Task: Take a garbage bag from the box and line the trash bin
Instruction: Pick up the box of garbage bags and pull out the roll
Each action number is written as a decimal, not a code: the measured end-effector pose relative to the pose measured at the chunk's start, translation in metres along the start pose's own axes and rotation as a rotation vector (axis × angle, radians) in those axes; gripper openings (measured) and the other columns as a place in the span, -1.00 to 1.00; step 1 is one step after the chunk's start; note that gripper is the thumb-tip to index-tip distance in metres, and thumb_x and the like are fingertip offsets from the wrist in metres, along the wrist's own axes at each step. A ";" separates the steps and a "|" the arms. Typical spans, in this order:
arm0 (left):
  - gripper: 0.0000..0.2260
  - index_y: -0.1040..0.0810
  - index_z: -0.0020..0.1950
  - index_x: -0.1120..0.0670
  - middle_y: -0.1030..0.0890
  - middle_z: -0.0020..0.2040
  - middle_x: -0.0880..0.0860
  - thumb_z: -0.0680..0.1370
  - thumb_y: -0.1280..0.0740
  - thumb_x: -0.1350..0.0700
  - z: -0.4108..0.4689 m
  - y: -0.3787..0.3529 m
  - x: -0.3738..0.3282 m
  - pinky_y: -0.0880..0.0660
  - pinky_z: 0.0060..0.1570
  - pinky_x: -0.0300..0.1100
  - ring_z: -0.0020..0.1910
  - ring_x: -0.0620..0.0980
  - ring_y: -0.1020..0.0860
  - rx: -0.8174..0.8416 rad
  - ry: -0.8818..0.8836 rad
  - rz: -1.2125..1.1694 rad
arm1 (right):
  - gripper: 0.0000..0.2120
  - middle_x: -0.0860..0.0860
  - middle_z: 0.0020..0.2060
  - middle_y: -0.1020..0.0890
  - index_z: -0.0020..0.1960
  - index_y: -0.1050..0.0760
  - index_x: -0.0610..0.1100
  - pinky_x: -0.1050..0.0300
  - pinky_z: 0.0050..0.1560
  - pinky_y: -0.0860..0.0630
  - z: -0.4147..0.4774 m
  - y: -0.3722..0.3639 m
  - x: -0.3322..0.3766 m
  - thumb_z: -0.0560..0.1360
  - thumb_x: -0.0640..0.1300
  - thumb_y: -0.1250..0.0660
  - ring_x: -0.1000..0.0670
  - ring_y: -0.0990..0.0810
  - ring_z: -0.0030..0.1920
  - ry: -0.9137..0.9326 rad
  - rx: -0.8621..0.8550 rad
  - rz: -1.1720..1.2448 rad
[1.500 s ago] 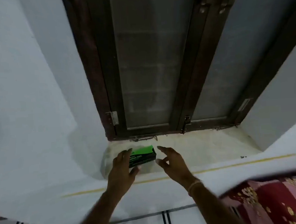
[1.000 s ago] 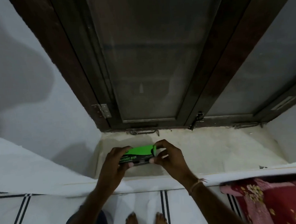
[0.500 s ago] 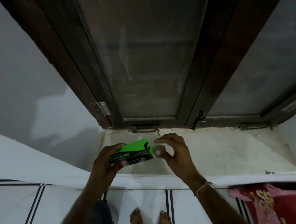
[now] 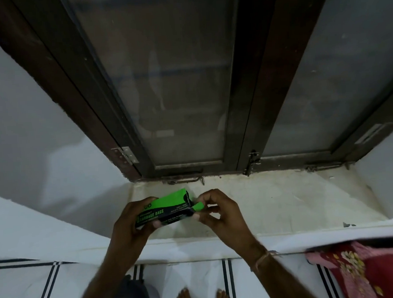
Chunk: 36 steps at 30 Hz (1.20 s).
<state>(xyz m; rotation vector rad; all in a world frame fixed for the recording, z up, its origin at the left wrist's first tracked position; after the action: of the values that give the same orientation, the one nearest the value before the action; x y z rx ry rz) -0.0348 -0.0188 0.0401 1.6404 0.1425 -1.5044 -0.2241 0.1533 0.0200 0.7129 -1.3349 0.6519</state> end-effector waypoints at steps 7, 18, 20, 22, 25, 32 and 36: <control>-0.57 -0.56 0.33 -0.04 -0.57 0.15 -0.21 0.48 -0.54 0.15 0.000 0.003 -0.011 -0.49 -0.04 -0.50 0.12 -0.39 -0.53 -0.020 0.004 0.080 | -0.78 -0.09 0.05 -0.71 0.16 -0.71 -0.22 0.08 0.12 -0.59 -0.007 -0.003 0.007 0.61 -0.14 -0.38 -0.10 -0.70 0.13 -0.013 -0.015 0.186; -0.55 -0.57 0.33 -0.08 -0.54 0.17 -0.20 0.44 -0.45 0.02 0.005 0.016 -0.033 -0.43 0.02 -0.51 0.17 -0.26 -0.51 0.067 -0.100 0.205 | -0.58 -0.05 0.06 -0.64 0.45 -0.53 -0.10 0.00 0.17 -0.62 -0.007 0.000 0.016 0.60 -0.21 -0.40 -0.01 -0.63 0.04 -0.150 0.079 0.383; -0.55 -0.56 0.36 -0.07 -0.53 0.18 -0.17 0.47 -0.42 -0.02 0.010 0.020 -0.038 -0.42 0.03 -0.47 0.19 -0.23 -0.50 0.075 -0.126 0.255 | -0.62 -0.11 0.14 -0.70 0.44 -0.54 -0.15 -0.12 0.20 -0.65 -0.011 -0.001 0.016 0.64 -0.15 -0.33 -0.13 -0.69 0.15 -0.188 0.060 0.471; -0.54 -0.55 0.38 -0.07 -0.52 0.20 -0.19 0.48 -0.40 -0.09 0.014 0.023 -0.041 -0.46 0.04 -0.35 0.20 -0.18 -0.51 0.092 -0.127 0.262 | -0.67 -0.06 0.11 -0.74 0.38 -0.58 -0.20 -0.12 0.17 -0.66 -0.011 -0.003 0.017 0.63 -0.21 -0.33 -0.13 -0.70 0.20 -0.197 0.021 0.502; -0.51 -0.55 0.37 -0.11 -0.53 0.21 -0.20 0.46 -0.36 -0.20 0.016 0.026 -0.041 -0.49 0.04 -0.32 0.19 -0.21 -0.53 0.109 -0.112 0.228 | -0.76 0.08 -0.10 -0.69 0.17 -0.66 -0.21 0.11 0.02 -0.61 -0.007 -0.006 0.015 0.51 -0.36 -0.47 -0.04 -0.66 0.01 -0.160 -0.038 0.414; -0.55 -0.57 0.34 -0.07 -0.56 0.18 -0.24 0.45 -0.46 -0.01 0.008 0.021 -0.039 -0.50 0.02 -0.46 0.19 -0.23 -0.55 0.156 -0.048 0.081 | -0.70 -0.10 0.02 -0.71 0.12 -0.69 -0.15 0.20 -0.02 -0.61 -0.009 -0.009 0.014 0.48 -0.45 -0.46 -0.03 -0.70 0.01 -0.133 -0.050 0.393; -0.57 -0.55 0.32 -0.09 -0.58 0.20 -0.25 0.46 -0.46 0.01 0.004 0.021 -0.037 -0.54 0.03 -0.42 0.21 -0.23 -0.56 0.185 -0.015 -0.020 | -0.69 -0.31 0.11 -0.60 0.20 -0.67 -0.27 0.13 -0.06 -0.67 -0.010 -0.010 0.013 0.47 -0.43 -0.47 -0.03 -0.69 -0.01 -0.055 -0.093 0.359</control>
<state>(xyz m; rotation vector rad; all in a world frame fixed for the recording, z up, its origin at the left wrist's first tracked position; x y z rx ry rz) -0.0347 -0.0175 0.0824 1.7765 0.0121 -1.5841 -0.2084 0.1550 0.0311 0.4209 -1.5507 0.8535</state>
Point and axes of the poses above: each hand's wrist, its own z-axis towards the middle knuckle, its own y-axis out of the back of the hand, x = y × z, the point moved 2 cm from there along z, towards the middle knuckle
